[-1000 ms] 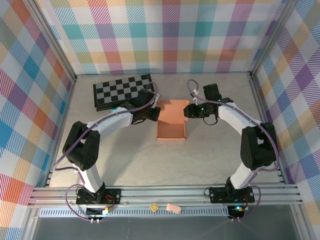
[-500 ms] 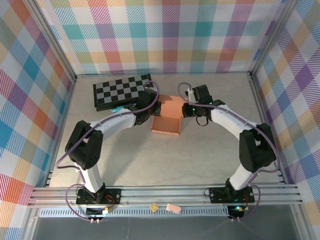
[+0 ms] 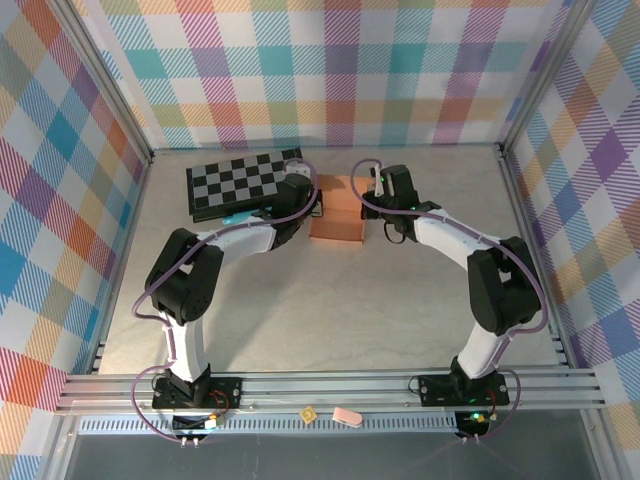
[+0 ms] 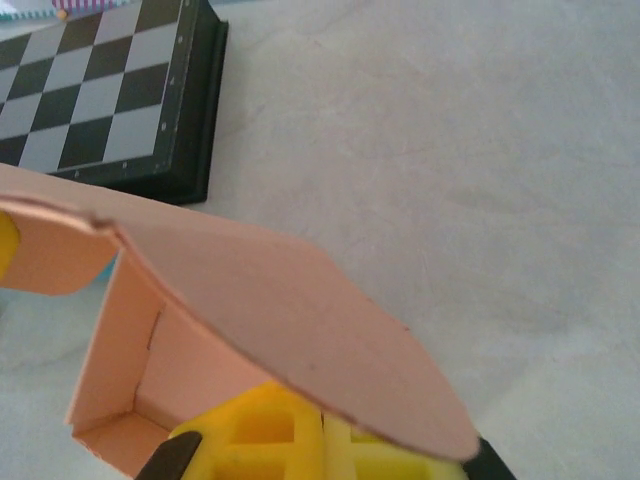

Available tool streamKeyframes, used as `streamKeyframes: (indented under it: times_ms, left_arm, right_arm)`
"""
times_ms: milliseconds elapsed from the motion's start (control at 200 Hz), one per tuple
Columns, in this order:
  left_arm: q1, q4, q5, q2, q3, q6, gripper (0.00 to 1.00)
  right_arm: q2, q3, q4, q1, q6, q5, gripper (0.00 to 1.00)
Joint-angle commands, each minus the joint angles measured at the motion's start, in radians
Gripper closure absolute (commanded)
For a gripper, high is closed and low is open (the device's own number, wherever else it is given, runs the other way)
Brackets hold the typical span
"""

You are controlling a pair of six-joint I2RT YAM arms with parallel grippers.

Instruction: Fold the paper box

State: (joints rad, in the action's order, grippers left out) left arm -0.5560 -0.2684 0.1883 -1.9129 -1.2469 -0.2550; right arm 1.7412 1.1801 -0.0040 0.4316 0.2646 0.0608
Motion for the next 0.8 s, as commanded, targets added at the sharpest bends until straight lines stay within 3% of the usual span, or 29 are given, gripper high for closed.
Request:
streamKeyframes:
  times_ms: [0,560,795]
  left_arm:
    - [0.004,-0.199,-0.084,-0.023,0.018,-0.021,1.00]
    - [0.021,-0.500,-0.157,-0.086,0.159,0.002,1.00]
    - [0.021,-0.582,-0.175,-0.121,0.210,-0.015,1.00]
  right_arm:
    - [0.026,0.011,0.144,0.016,-0.023,-0.030,1.00]
    - [0.097,-0.078,0.335,0.016,-0.149,-0.023,1.00]
    - [0.105,-0.163,0.410,0.016,-0.121,0.011,1.00]
